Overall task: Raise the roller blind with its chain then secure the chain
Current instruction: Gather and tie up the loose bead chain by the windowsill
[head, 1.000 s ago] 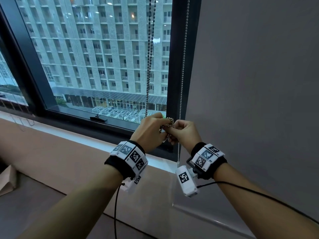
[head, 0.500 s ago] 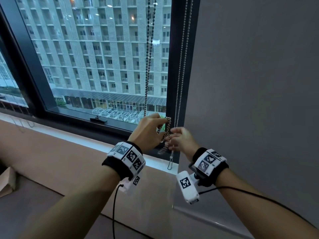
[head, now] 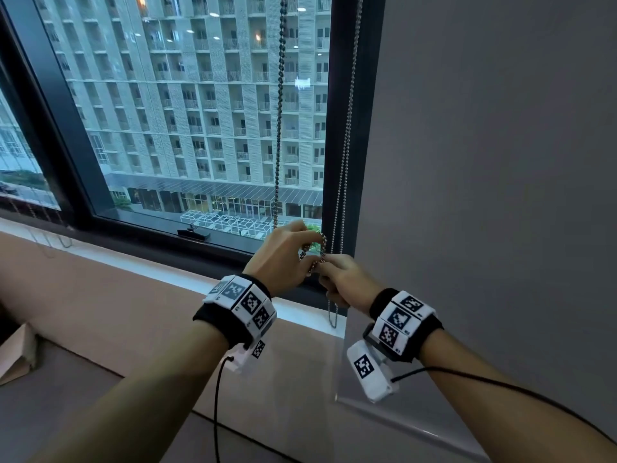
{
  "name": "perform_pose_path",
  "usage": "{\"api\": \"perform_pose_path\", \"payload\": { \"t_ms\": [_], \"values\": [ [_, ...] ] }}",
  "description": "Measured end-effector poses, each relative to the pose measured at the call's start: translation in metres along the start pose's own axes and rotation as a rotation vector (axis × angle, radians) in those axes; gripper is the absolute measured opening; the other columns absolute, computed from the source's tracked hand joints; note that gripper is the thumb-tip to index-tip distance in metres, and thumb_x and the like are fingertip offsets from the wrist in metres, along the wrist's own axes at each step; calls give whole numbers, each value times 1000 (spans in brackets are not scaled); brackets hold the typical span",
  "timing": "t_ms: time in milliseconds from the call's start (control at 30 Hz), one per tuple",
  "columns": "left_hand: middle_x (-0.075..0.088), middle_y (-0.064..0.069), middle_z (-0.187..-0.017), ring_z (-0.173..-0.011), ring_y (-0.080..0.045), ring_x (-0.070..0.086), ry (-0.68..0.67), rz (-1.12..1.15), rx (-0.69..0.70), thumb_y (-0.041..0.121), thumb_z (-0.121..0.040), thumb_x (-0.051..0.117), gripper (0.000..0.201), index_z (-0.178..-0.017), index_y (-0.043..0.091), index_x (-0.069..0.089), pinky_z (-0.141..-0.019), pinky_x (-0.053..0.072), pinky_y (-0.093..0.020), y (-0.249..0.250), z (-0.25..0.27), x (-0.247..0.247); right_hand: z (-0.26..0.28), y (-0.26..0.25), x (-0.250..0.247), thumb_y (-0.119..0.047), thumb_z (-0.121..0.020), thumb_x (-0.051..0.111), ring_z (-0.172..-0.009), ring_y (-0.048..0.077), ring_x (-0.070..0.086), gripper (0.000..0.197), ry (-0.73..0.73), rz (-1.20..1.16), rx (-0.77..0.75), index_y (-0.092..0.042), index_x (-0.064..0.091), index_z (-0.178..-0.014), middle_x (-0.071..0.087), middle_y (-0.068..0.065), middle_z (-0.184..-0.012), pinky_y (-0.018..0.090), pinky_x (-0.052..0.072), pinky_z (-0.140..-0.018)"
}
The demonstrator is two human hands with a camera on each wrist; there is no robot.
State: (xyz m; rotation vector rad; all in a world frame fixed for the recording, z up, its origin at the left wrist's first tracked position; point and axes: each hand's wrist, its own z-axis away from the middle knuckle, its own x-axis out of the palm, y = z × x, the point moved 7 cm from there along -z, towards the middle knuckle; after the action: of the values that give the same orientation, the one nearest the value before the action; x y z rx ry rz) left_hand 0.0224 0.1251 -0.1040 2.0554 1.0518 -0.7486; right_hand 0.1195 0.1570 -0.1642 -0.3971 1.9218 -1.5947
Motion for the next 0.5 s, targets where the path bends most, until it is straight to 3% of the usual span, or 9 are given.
{"api": "perform_pose_path", "payload": {
  "t_ms": [100,200,267,333,400,500],
  "values": [
    [49,2,-76,-61,0,41,19,26,13,2,-75,60,13,-78,13,54,-59,31,-13,1,1,-5,3,10,2,-28,-99,42,-31,3,32,36,-19,64,-56,-18,57,-68,38,-10,-44,16,28,-35],
    [44,4,-70,-58,-5,38,-10,44,-31,-1,-73,51,16,-75,12,42,-54,32,-16,-9,4,-7,10,16,-5,-34,-99,40,-30,3,32,45,14,73,-71,-15,54,-61,37,-10,-37,16,27,-35],
    [46,6,-64,-52,-6,37,-91,38,-77,4,-82,47,11,-77,13,44,-52,31,-17,-23,9,-3,17,19,-15,-38,-99,40,-31,9,27,48,25,3,-45,-15,50,-58,32,-9,-38,18,23,-35],
    [46,2,-56,-49,-12,35,-140,12,-58,11,-89,41,18,-71,12,43,-52,30,-24,-33,13,0,24,20,-25,-40,-97,43,-34,12,21,50,27,-128,-29,-15,49,-54,23,1,-44,18,20,-37],
    [46,-4,-56,-53,-18,36,-140,-44,-6,16,-91,36,27,-65,12,39,-55,31,-30,-33,14,4,26,20,-30,-38,-96,46,-36,12,19,49,47,-224,-47,-16,47,-51,20,1,-48,19,19,-39],
    [47,0,-59,-57,-20,40,-142,-157,17,28,-94,34,33,-63,15,41,-62,30,-31,-29,13,11,25,23,-25,-33,-97,44,-43,13,19,51,31,-220,-55,-16,47,-49,22,1,-48,27,15,-44]
  ]
}}
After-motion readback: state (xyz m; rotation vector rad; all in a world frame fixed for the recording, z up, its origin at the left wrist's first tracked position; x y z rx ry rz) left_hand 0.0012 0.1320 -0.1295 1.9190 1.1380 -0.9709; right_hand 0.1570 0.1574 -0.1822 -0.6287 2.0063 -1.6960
